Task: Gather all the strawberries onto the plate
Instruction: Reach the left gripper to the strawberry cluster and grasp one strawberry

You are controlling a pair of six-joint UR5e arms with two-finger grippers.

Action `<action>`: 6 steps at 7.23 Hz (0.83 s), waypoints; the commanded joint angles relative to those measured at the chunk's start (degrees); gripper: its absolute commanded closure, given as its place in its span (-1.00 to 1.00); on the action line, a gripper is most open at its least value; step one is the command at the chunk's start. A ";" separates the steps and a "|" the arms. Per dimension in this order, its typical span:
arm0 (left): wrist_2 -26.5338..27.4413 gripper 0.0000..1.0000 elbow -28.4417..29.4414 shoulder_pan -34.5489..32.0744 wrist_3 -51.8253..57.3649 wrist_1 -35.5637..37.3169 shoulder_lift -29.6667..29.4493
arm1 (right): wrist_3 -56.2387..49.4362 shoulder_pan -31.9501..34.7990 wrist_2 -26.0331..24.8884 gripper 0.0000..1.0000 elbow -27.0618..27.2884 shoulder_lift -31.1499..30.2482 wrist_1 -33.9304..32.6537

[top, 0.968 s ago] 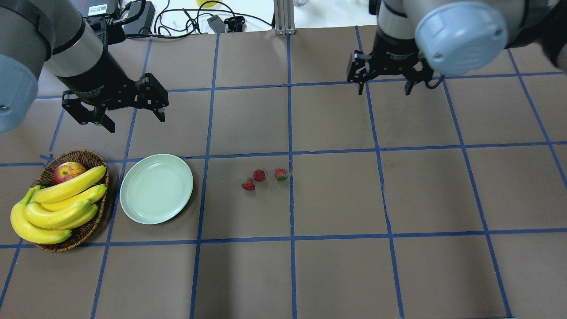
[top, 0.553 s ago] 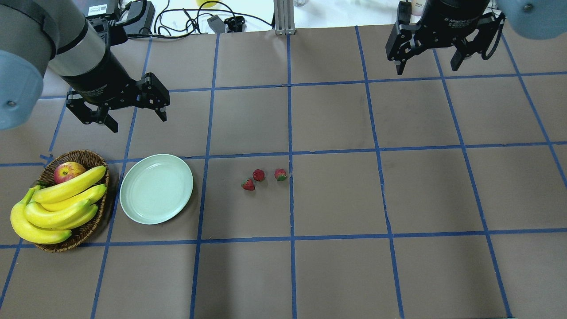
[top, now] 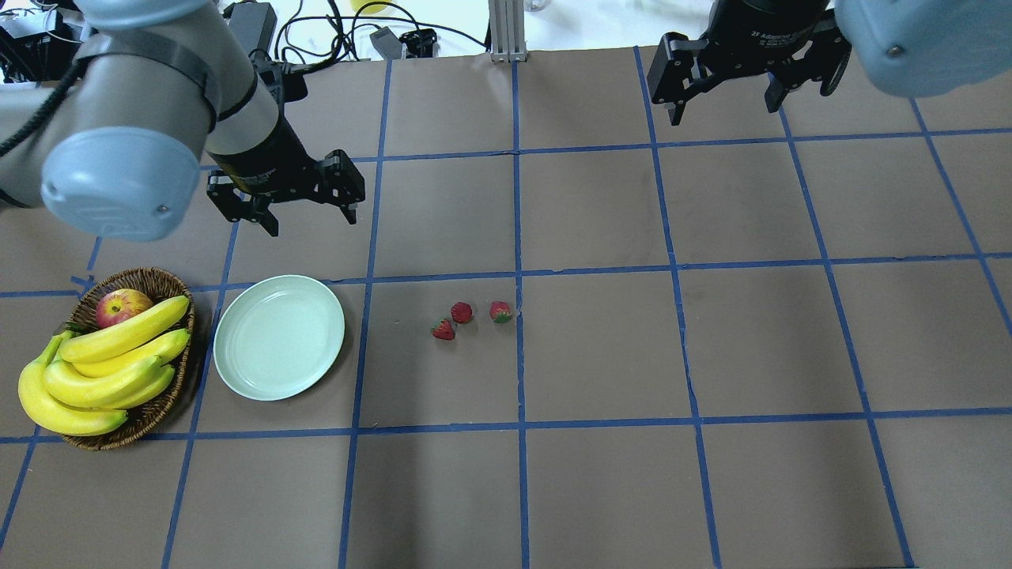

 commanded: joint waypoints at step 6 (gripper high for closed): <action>-14.98 -1.00 -8.57 -3.40 26.10 16.25 -12.43 | -0.68 0.18 -0.87 -1.00 -0.60 1.38 -2.25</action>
